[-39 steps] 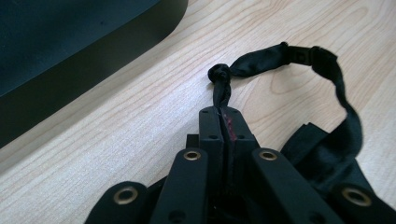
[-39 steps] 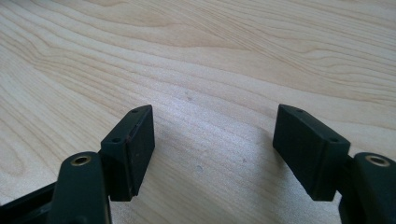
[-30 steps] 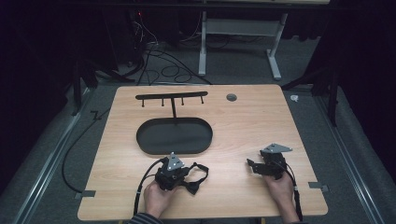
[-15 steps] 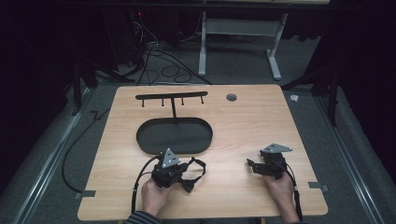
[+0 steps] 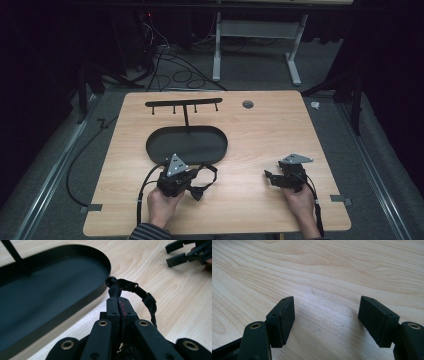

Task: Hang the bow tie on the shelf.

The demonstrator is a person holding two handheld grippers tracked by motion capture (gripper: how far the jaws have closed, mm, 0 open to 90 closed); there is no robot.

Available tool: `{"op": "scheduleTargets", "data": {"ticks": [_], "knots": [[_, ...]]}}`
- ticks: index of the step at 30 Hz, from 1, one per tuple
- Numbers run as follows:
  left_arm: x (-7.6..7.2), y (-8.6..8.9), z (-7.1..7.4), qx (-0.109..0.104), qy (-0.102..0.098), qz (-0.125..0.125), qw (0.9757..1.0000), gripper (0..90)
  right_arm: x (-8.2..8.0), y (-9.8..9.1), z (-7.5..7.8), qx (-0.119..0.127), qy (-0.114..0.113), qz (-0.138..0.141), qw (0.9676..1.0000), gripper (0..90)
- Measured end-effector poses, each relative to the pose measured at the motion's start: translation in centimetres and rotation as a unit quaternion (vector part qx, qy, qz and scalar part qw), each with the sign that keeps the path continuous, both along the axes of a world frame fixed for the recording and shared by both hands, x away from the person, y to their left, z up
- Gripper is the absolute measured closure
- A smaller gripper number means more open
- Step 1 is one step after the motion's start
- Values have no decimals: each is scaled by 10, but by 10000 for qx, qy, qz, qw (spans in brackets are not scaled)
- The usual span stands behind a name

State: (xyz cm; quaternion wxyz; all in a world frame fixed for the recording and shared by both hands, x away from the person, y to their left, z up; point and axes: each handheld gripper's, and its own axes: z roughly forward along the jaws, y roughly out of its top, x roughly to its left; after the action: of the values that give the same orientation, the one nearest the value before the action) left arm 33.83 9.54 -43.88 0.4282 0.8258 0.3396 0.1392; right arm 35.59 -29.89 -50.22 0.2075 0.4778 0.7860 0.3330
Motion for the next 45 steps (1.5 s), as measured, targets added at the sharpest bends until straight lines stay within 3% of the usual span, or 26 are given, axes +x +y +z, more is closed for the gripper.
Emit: {"op": "scheduleTargets", "data": {"ticks": [21, 28, 45], "knots": [[12, 24, 25, -128, -382, 353, 9986, 880, 0, 0, 0, 5, 6, -7, 10000, 310], [17, 31, 31, -313, -502, 457, 9972, 881, 0, 0, 0, 8, 8, -13, 10000, 311], [32, 36, 44, -334, -581, 519, 9964, 882, 0, 0, 0, 3, 5, -14, 10000, 311]]}}
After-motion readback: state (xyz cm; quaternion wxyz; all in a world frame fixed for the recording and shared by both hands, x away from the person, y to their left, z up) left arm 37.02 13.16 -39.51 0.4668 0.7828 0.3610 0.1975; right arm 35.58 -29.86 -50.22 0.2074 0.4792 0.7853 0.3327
